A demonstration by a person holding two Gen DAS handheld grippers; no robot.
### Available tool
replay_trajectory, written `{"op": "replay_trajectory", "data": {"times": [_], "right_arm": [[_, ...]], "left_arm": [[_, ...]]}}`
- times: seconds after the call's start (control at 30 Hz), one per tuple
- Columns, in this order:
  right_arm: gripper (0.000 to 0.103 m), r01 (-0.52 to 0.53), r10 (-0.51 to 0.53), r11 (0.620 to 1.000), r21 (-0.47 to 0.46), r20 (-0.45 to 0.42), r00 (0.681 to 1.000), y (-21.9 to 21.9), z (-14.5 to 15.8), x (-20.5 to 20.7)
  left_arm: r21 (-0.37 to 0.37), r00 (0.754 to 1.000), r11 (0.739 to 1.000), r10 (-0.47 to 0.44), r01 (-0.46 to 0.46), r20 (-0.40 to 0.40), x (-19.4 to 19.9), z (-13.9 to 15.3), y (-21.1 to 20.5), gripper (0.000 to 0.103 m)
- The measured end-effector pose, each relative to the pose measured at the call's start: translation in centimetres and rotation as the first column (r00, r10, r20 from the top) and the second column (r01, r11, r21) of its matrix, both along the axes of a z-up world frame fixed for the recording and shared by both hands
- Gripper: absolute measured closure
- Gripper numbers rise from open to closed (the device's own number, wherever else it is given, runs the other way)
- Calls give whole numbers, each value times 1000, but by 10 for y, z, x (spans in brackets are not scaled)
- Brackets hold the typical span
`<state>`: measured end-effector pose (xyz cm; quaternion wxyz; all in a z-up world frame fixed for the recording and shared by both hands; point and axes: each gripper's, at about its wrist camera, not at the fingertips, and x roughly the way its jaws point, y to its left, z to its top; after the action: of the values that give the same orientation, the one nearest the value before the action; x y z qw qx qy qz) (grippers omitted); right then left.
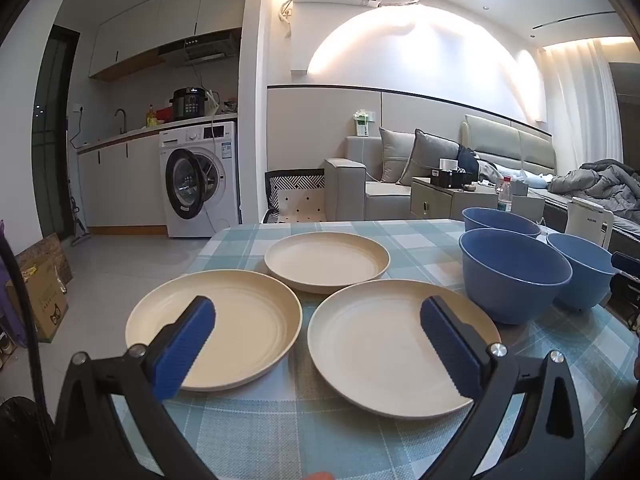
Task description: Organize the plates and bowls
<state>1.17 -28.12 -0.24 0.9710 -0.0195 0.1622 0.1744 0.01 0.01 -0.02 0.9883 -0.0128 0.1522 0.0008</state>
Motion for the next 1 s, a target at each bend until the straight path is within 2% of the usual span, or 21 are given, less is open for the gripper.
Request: {"op": "replay_trajectory", "data": {"times": [0.3, 0.53, 1.0], "right_arm": [[0, 1, -1, 1000, -5, -8, 1000, -1, 0, 0], [0, -5, 5, 1000, -7, -9, 1000, 1, 0, 0], [0, -7, 7, 1000, -11, -15, 1000, 0, -3, 4]], "left_arm": [[-5, 1000, 1000, 9, -9, -4, 1, -8, -5, 0], [-13, 1000, 1000, 8, -8, -29, 6, -4, 2, 0], [-15, 1000, 1000, 8, -9, -27, 5, -3, 2, 0]]}}
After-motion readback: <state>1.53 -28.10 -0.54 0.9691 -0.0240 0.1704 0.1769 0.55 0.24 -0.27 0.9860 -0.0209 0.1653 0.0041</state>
